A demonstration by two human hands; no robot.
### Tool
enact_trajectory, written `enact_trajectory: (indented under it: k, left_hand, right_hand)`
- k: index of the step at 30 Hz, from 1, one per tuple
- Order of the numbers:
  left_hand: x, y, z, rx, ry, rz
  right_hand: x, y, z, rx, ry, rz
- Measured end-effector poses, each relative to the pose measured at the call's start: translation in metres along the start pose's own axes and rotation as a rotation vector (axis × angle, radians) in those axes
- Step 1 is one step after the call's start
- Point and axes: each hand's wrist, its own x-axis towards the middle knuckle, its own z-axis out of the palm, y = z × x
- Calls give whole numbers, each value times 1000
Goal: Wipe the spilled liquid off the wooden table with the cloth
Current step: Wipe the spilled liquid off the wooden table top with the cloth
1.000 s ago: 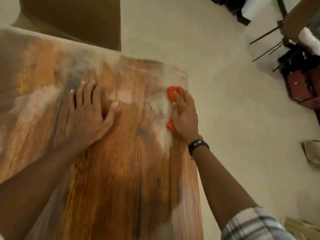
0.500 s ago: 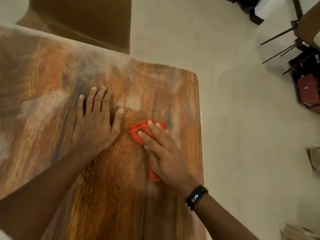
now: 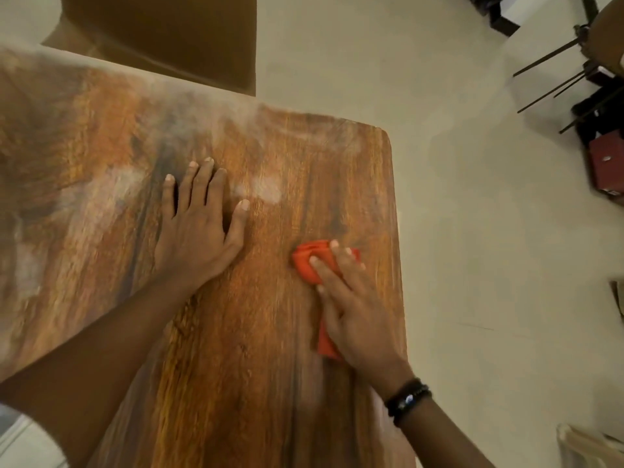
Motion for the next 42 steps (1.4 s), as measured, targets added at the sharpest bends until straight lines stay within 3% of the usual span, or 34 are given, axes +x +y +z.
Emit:
enact_trajectory:
  k: [4,8,11,16,19,21,27,30,33,40,42]
  left_hand:
    - [-10,-18,-27,-313,104,-57]
    - [-24,-77,-53,-161,210,-115]
    - [-26,-90,-52,-188,235,-171]
    - [-25,-91,-45,-313,332,-233]
    - [-28,-93,-44,-344,360,-242]
    - [-30,-94,-43,-315,341,-243]
    - [-28,-84,-49,-226,242,-171]
    - [-25,-82,-50,-223,193,-204]
    - [-23,-81,-52,-250,192,-206]
    - [-26,-92,-42,-309,281,-174]
    - [-26,-96,-39,-315,293,-154]
  right_hand:
    - [91,32,-24,11,109,302]
    - [193,1,-7,-62,140,349]
    - [248,-67,26,-111,108,247]
    - [291,-197,87,-108,-76,-131]
    - [294,-219,98,-80,-169,-273]
    - [293,-187,84,-53,-105,-262]
    - [238,46,-33,5,157,299]
    - [221,76,-44,20,212,537]
    - [230,34,-23,-64,210,357]
    - [156,-147,68,16,-52,-197]
    - [133,-148,62,0,-97,-287]
